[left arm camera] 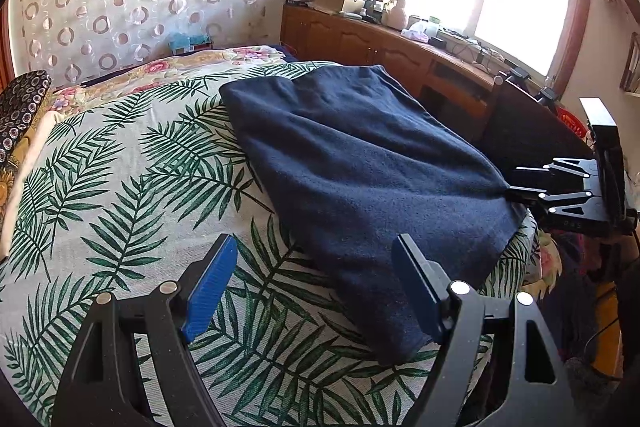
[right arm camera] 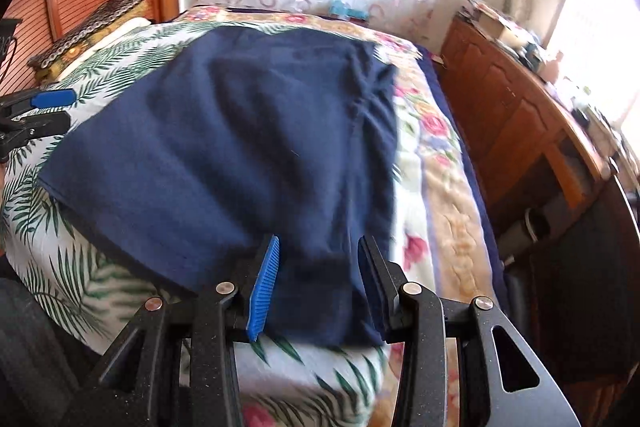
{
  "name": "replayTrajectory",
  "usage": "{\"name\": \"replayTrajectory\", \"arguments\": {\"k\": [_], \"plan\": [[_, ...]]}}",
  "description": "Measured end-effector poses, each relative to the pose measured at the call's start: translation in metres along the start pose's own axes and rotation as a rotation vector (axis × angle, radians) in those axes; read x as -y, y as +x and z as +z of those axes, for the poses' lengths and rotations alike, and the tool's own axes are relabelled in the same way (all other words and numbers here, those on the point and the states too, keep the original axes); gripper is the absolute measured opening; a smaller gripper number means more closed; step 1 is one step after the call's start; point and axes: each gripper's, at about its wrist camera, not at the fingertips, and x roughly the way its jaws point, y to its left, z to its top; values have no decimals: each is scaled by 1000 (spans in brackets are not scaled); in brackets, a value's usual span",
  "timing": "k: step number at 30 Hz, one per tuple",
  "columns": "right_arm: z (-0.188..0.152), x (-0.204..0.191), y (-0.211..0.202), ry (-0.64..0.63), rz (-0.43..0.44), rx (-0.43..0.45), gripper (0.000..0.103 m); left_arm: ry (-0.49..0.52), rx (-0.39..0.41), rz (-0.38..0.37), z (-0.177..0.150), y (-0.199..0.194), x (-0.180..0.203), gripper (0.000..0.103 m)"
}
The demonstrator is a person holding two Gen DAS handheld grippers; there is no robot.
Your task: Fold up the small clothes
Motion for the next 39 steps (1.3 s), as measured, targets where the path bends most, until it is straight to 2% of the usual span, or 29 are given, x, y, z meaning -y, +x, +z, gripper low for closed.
{"name": "replayTrajectory", "arguments": {"k": [4, 12, 18, 24, 26, 28, 30, 33, 35, 36, 38, 39], "plan": [[-13, 11, -5, 43, -46, -10, 42, 10, -11, -1, 0, 3, 3, 80], [-14, 15, -15, 127, 64, 69, 42, 25, -26, 6, -2, 4, 5, 80], [-23, 9, -12, 109, 133, 63, 42, 25, -60, -16, -6, 9, 5, 80], [-24, 12, -10, 101, 132, 63, 42, -4, -70, -36, -17, 4, 1, 80], [-21, 12, -10, 101, 124, 68, 42, -3, -80, -56, -20, 2, 2, 73], [-17, 10, -9, 93, 118, 75, 42, -3, -92, -86, -22, 1, 4, 60], [-12, 5, -9, 84, 113, 89, 42, 3, -107, -126, -26, 0, 8, 51], [-9, -4, -13, 68, 135, 119, 44, 11, -122, -155, -31, 2, 14, 49], [-9, -11, -14, 52, 140, 130, 57, 20, -130, -167, -35, 4, 18, 48], [-10, -15, -14, 44, 143, 133, 58, 25, -123, -163, -35, 3, 19, 48], [-11, -22, -14, 25, 157, 133, 58, 25, -128, -181, -36, 3, 21, 36], [-12, -26, -14, 17, 163, 133, 58, 27, -133, -188, -36, 4, 22, 25]]}}
